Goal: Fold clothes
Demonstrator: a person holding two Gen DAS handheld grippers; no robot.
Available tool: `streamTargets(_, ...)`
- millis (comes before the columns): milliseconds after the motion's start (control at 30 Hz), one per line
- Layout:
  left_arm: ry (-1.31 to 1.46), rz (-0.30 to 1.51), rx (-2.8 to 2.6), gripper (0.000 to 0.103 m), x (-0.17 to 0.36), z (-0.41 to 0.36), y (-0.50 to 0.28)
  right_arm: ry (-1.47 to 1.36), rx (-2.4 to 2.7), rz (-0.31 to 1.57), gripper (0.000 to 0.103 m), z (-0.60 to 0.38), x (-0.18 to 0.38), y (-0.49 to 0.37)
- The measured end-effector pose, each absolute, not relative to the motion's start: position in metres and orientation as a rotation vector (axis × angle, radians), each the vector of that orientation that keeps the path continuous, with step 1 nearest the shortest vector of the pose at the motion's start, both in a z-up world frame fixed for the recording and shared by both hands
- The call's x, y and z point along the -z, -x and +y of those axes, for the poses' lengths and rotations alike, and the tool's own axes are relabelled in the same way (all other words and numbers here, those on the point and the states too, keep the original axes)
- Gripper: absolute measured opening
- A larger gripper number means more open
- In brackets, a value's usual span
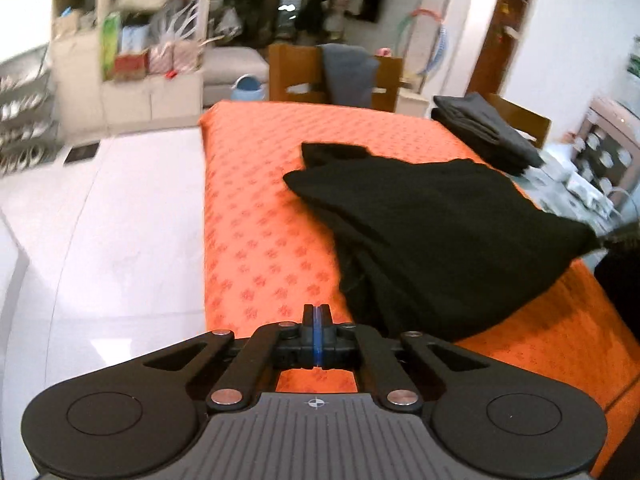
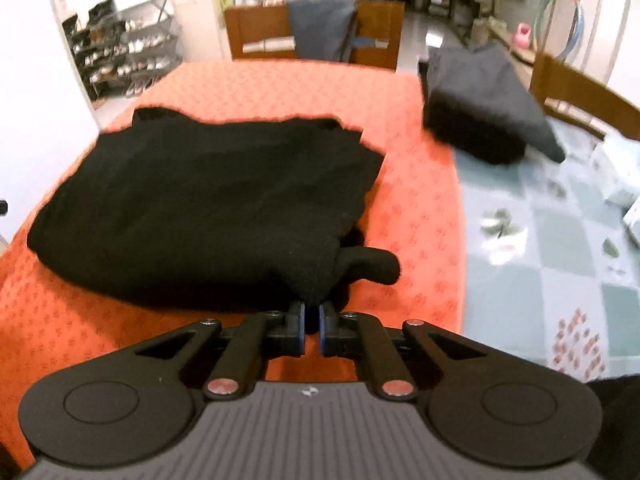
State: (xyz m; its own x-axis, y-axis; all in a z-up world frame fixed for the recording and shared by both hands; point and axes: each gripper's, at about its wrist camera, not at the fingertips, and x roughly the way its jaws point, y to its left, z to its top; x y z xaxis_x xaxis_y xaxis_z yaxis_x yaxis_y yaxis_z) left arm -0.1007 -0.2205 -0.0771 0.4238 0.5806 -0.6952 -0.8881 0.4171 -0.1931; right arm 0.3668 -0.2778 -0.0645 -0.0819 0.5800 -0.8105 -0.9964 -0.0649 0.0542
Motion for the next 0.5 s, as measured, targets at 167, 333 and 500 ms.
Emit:
streamTargets(167,0.615,0.591,-0.926,0.037,0.089,-0.230,0.081,0.747,-1.517,0.790,0.008,-0.278,0.076,-0.365)
streamTargets(333,0.577,0.636,-0.884,0.040,0.106,-0.230,0.051,0.767,-1.546,0.775,0.011,-0.281,0.081,-0.364)
streamTargets(500,0.533,0.679,-0.900,0.039,0.115,-0.225,0.037,0.764,-1.585,0.764,0.036,-0.282,0.086,-0.362)
